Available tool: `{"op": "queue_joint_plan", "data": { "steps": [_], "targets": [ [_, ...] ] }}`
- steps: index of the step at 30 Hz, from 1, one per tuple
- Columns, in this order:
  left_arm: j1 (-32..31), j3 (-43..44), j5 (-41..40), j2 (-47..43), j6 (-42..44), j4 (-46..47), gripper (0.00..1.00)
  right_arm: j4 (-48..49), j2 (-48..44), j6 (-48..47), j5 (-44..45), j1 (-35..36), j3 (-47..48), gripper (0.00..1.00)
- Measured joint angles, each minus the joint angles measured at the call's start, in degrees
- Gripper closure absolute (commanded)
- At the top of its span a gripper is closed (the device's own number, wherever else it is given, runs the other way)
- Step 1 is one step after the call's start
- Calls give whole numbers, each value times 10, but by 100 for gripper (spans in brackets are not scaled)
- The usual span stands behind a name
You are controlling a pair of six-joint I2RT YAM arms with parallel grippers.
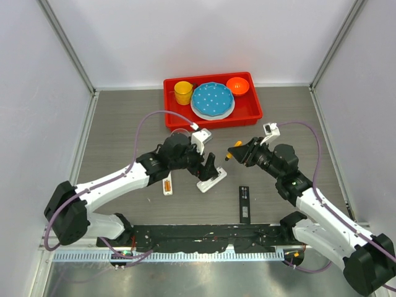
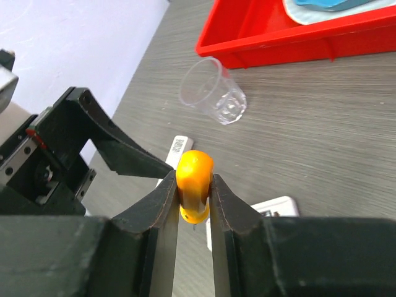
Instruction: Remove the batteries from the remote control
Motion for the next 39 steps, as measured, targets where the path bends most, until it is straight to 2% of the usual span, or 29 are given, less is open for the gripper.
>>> {"op": "queue_joint_plan", "data": {
  "steps": [7, 15, 22, 27, 31, 34, 39],
  "targets": [
    [-24, -26, -89, 49, 36, -19, 6, 20, 84, -19, 48, -1, -7, 99],
    [-66, -77, -139, 97, 57, -17, 18, 64, 155, -26, 64, -1, -14, 99],
    [-83, -81, -169, 131, 62, -8, 26, 98, 201, -28, 69, -1, -14, 99],
    [-92, -73, -191, 162, 71, 0, 43, 107, 217, -37, 76, 1, -14, 99],
    [-94, -67, -201, 169, 73, 2, 64, 122, 223, -42, 82, 5, -14, 99],
    [-96, -67, -203, 169, 73, 3, 74, 138, 236, -48, 84, 12, -14, 99],
    [-96, -67, -203, 169, 73, 4, 83, 145, 264, -61, 100, 33, -14, 99]
  ]
}}
